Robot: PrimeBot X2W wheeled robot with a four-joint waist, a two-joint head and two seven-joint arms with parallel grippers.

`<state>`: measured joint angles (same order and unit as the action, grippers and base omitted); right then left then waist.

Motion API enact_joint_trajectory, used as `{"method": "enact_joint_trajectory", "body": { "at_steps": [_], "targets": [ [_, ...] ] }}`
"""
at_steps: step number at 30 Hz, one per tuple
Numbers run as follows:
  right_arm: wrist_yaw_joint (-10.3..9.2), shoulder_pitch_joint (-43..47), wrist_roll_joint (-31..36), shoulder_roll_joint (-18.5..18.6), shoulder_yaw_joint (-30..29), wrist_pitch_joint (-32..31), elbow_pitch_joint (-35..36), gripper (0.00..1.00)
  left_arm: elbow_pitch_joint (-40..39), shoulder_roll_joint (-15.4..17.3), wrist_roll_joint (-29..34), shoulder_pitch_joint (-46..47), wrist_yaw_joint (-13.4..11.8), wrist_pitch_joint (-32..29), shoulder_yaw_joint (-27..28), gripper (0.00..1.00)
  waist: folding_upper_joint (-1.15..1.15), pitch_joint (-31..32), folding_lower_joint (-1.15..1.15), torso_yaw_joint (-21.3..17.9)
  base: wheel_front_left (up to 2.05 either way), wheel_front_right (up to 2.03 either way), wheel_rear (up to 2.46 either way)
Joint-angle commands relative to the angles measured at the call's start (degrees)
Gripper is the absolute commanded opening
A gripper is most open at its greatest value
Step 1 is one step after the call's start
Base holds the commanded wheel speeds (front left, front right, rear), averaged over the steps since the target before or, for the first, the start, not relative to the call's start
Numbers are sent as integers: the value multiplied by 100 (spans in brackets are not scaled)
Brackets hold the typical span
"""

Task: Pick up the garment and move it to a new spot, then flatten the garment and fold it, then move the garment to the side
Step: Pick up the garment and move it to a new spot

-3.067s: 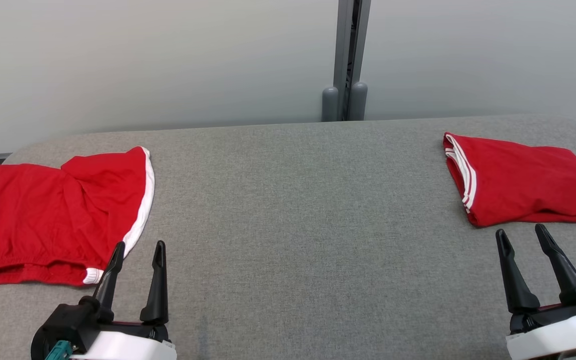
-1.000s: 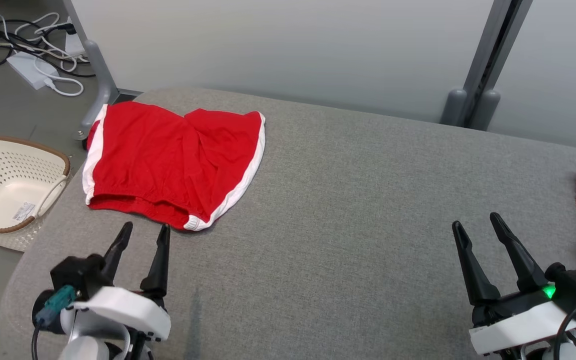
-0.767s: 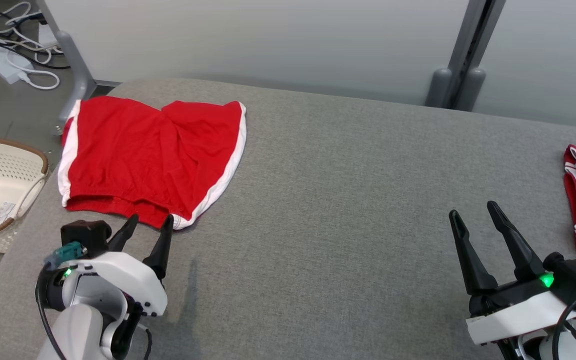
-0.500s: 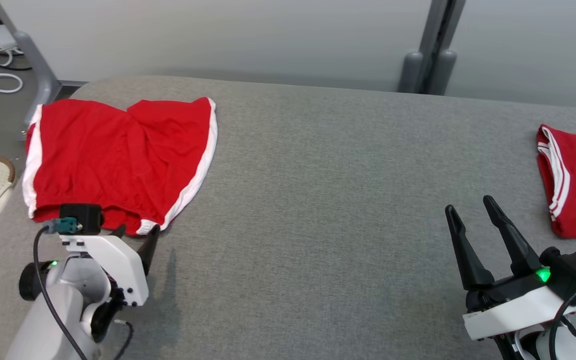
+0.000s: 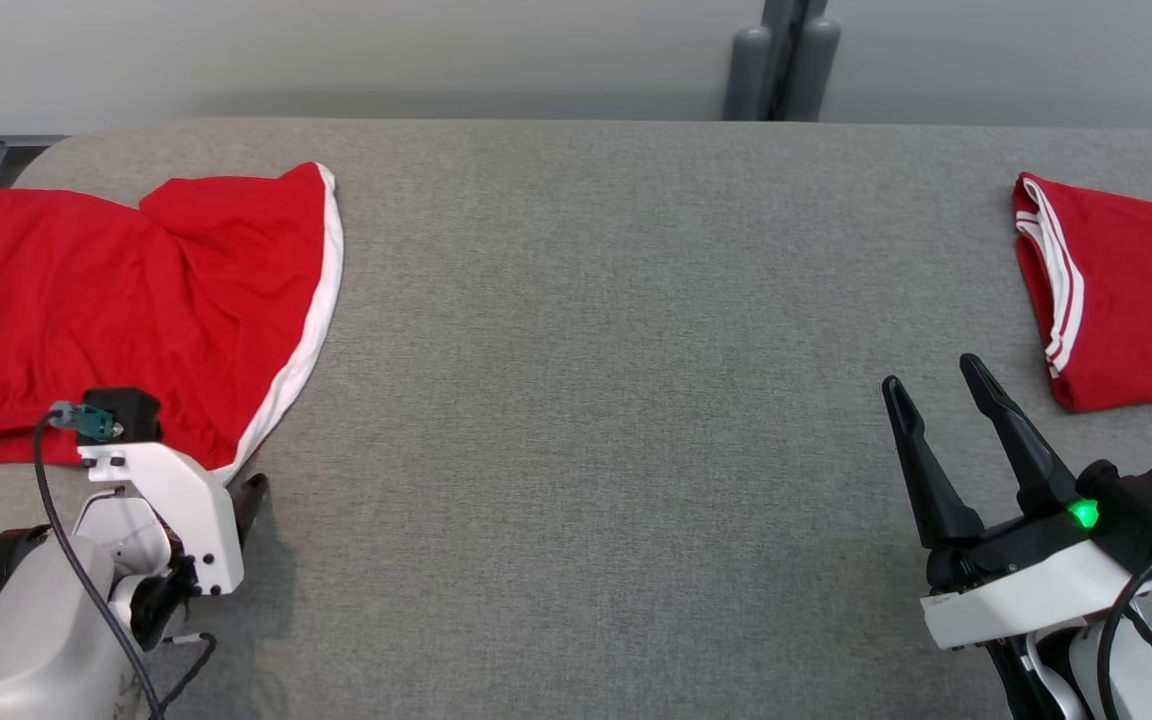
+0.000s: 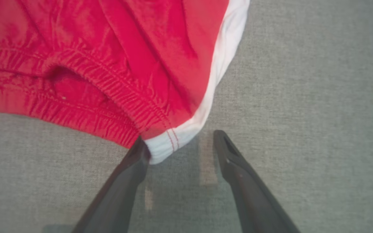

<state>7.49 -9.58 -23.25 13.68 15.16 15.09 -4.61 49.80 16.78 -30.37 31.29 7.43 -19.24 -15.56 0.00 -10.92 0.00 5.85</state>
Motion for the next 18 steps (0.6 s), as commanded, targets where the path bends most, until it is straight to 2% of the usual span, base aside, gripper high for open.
{"method": "enact_joint_trajectory", "body": {
  "at_steps": [1, 5, 6, 7, 8, 10, 11, 12, 18],
  "targets": [
    [2, -75, -33, 35, -11, 6, -1, 100, 121, 45, -226, 149, 7, -198, -131, 100, 0, -75, 0, -106, 0, 0, 0],
    [2, -78, -42, 19, -24, 6, -12, 100, 229, 135, -551, 184, 8, -445, -385, 100, 0, -99, 0, -171, 0, 0, 0],
    [2, -81, -42, 14, -22, 6, -17, 100, 236, 170, -612, 207, 8, -435, -424, 85, 0, -101, 0, -184, 0, 0, 0],
    [2, -81, -42, 14, -22, 6, -17, 100, 236, 170, -612, 207, 8, -435, -424, 85, 0, -101, 0, -184, 0, 0, 0],
    [2, -87, -41, 8, -17, 6, -22, 100, 242, 190, -656, 230, 7, -366, -450, 49, 0, -103, 0, -196, 0, 0, 0],
    [2, -103, -43, 0, -13, 6, -34, 100, 287, 228, -726, 261, 8, -334, -528, 20, 0, -98, 0, -213, 0, 0, 0],
    [2, -108, -41, 0, -19, 6, -38, 100, 313, 238, -758, 269, 8, -322, -570, 13, 0, -94, 0, -218, 0, 0, 0],
    [2, -110, -39, -5, -26, 6, -40, 100, 325, 248, -793, 277, 8, -285, -603, 0, 0, -89, 0, -220, 0, 0, 0],
    [2, -39, -30, -28, -93, 6, -76, 100, 265, 392, -989, 292, 8, -36, -896, 0, 0, 40, 0, -195, 0, 0, 0]
  ]
}}
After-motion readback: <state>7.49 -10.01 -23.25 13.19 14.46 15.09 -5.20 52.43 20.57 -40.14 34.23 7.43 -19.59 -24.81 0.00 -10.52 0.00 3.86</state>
